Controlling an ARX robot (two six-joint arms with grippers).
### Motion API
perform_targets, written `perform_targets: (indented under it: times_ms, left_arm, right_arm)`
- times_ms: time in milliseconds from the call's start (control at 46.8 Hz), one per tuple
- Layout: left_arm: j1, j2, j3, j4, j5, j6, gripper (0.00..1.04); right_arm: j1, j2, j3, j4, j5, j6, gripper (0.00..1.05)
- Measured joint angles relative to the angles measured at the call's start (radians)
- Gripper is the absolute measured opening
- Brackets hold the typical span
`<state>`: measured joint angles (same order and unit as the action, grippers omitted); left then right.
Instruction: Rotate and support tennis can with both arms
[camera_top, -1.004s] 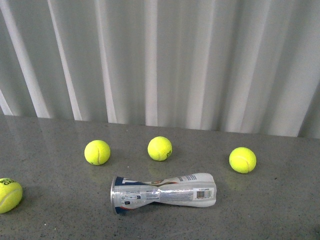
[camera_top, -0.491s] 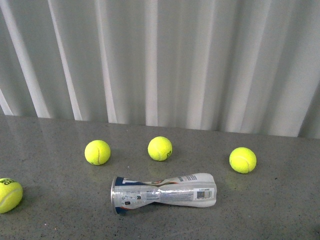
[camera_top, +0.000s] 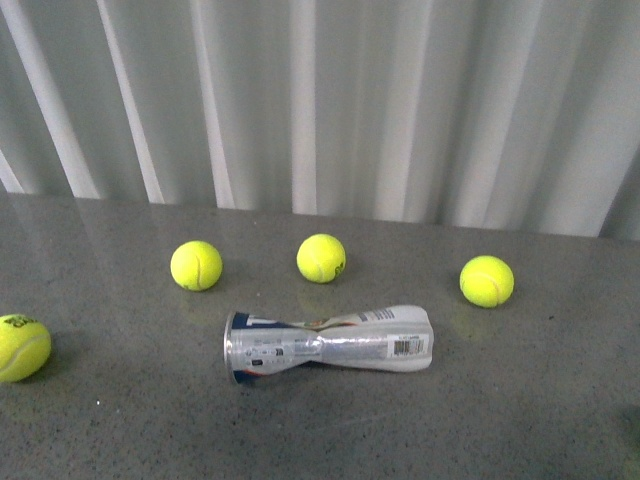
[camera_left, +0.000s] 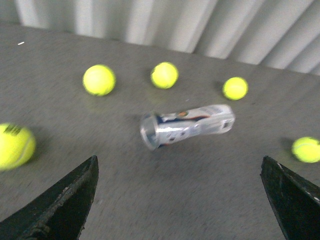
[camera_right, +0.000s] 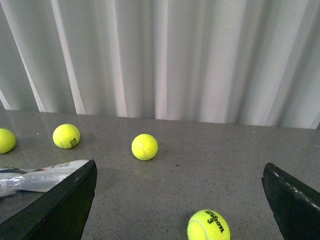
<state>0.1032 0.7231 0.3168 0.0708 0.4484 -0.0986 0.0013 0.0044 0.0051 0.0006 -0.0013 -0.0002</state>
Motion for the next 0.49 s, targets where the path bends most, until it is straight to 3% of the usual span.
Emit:
perform_targets:
  times_ms: [107,235,491]
  left_arm:
    - [0.034,0.391,0.191,0.116,0.186,0.007,0.98]
    - [0.04,0.859,0.373,0.124,0.302,0.002,0.98]
    - [-0.012,1.198,0.511,0.239,0.45,-0.04,0.98]
  right_arm:
    - [0.0,0.0,0.0,0.0,0.0,0.0,0.98]
    - [0.0,0.0,0.0,0.0,0.0,0.0,0.98]
    - [0.0,0.0,0.0,0.0,0.0,0.0,0.97]
